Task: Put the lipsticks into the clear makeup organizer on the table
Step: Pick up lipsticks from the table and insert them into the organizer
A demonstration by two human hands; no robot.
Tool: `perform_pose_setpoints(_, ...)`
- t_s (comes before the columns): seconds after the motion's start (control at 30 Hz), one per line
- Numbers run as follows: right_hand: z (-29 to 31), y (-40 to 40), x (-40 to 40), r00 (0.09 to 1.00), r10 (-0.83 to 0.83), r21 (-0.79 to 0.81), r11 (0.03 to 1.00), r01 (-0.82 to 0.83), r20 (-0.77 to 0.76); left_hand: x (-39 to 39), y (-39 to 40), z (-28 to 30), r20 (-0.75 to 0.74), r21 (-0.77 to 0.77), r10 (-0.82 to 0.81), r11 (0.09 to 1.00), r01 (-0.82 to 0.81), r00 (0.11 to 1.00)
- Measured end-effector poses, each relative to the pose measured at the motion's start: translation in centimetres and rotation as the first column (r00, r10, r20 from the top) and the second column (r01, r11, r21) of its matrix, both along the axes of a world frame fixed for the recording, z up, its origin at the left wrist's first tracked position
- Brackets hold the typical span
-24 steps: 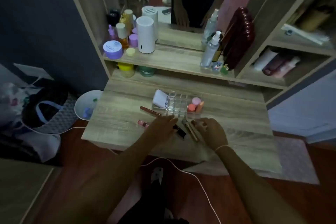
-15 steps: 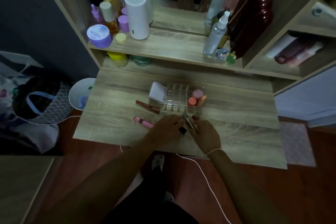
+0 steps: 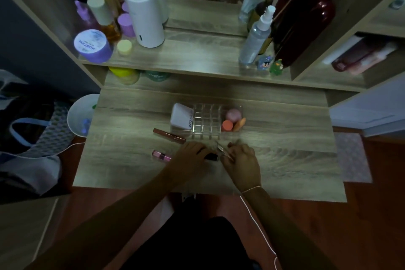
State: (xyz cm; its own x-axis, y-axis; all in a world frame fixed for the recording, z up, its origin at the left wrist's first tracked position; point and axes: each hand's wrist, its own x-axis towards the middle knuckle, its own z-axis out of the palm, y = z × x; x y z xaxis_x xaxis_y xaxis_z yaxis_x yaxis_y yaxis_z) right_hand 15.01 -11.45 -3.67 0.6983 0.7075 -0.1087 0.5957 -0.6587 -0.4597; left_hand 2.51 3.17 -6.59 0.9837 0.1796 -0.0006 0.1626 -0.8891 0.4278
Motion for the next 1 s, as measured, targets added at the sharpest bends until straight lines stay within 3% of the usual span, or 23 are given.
perform_pose_setpoints(0.17, 3.3, 1.6, 0.4, 0.985, -0.079, 0.127, 0.987, 0.099, -0.155, -0.3, 2.5, 3.9, 0.165, -0.299, 0.283, 0.927, -0.225, 0.945)
perform_pose_setpoints(0.3, 5.4, 4.3, 1.5, 0.990, -0.091, 0.179, 0.978, 0.109, -0.106, 2.0, 4.9, 6.5, 0.211, -0.482, 0.505, 0.799, -0.361, 0.837)
perform_pose_setpoints(0.63, 5.6, 9.7, 4.7, 0.990, -0.076, 0.197, 0.975, 0.099, -0.123, 5.6, 9.2, 6.2, 0.224, -0.431, 0.407, 0.856, -0.284, 0.886)
perform_pose_setpoints(0.83, 5.6, 11.2, 5.6, 0.998, 0.002, 0.155, 0.988, 0.007, -0.058, 5.9, 10.1, 5.2, 0.175, -0.304, 0.355, 0.907, -0.293, 0.918)
perform_pose_setpoints(1.0, 5.4, 12.1, 5.4, 0.996, 0.082, 0.073, 0.994, -0.079, -0.034, 6.1, 10.4, 5.1, 0.175, -0.302, 0.361, 0.905, -0.299, 0.916)
